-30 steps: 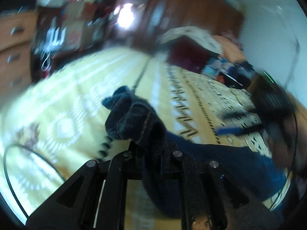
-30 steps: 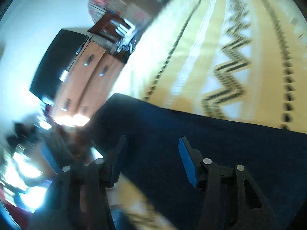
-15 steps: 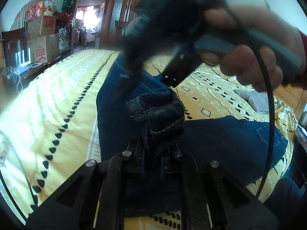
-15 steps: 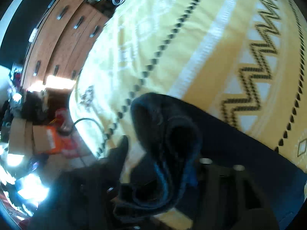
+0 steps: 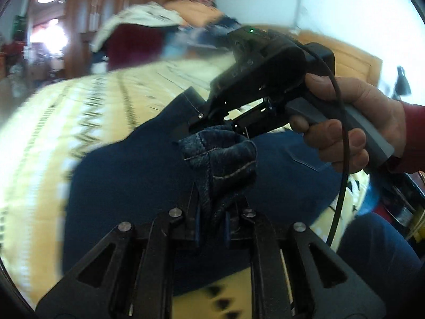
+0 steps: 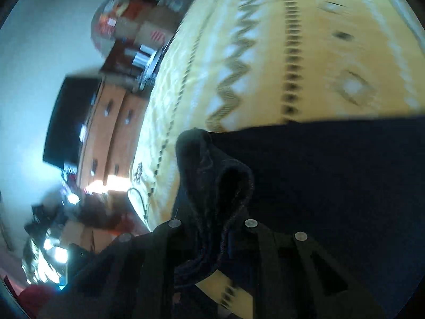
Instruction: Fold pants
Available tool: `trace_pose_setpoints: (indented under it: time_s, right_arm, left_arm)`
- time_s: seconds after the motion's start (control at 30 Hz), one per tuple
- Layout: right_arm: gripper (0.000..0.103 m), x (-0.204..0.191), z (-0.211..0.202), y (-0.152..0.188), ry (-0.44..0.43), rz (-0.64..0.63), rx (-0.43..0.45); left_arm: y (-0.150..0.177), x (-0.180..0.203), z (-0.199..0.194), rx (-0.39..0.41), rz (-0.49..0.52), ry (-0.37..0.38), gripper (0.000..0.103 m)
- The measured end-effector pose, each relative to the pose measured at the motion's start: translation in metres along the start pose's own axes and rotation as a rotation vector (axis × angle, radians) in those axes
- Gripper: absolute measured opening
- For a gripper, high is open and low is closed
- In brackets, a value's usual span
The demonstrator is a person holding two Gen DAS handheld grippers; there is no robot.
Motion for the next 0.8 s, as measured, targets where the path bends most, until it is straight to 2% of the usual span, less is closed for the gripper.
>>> trace_pose_setpoints:
  time_s: [0.13,0.23,0.43,0.5,0.57,0.6,0.7,0.8]
  right_arm:
    - [0.018,0.064,-0.023,0.003,0.007,0.072,0.052]
    - [0.018,0.102,-0.03,0.004,-0.01,0.112,0.061]
    - [0.019,0.13,-0.007,0.008,-0.031,0.102,0.03]
    - [0.024,0.136,-0.006,0.01,-0.029,0.099,0.035]
    - [0.026,0.148,-0.01,0.014,-0.009,0.106,0.05]
    - [0.026,0.153,-0.012,0.015,-0.007,0.117,0.06]
    - [0.026,0.164,-0.021,0.02,0.043,0.123,0.096]
    - [0.029,0.163,-0.044,0.027,0.171,0.099,0.184]
  left_arm:
    - [0.006,0.028,0.045,-0.093,0.014,0.058,0.015]
    - [0.017,0.031,0.066,-0.157,0.02,0.075,0.015]
    - [0.033,0.026,0.075,-0.231,0.02,0.055,0.016]
    - [0.035,0.031,0.076,-0.252,0.049,0.063,0.024]
    - [0.035,0.041,0.073,-0.249,0.084,0.081,0.036]
    - [0.035,0.047,0.071,-0.248,0.112,0.089,0.046]
    - [0.048,0.068,0.07,-0.258,0.158,0.118,0.05]
    - [0.053,0.084,0.061,-0.257,0.166,0.163,0.052]
Point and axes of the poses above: each gripper's, at about its wrist camera, not at the fingertips, and z roughly the way its jaws point, x to its right, y to its underside, the point moved 7 cm from there along z, roughly the way its jaws point, and after that the axes turned 9 degrees about y, right-handed, at the moved point
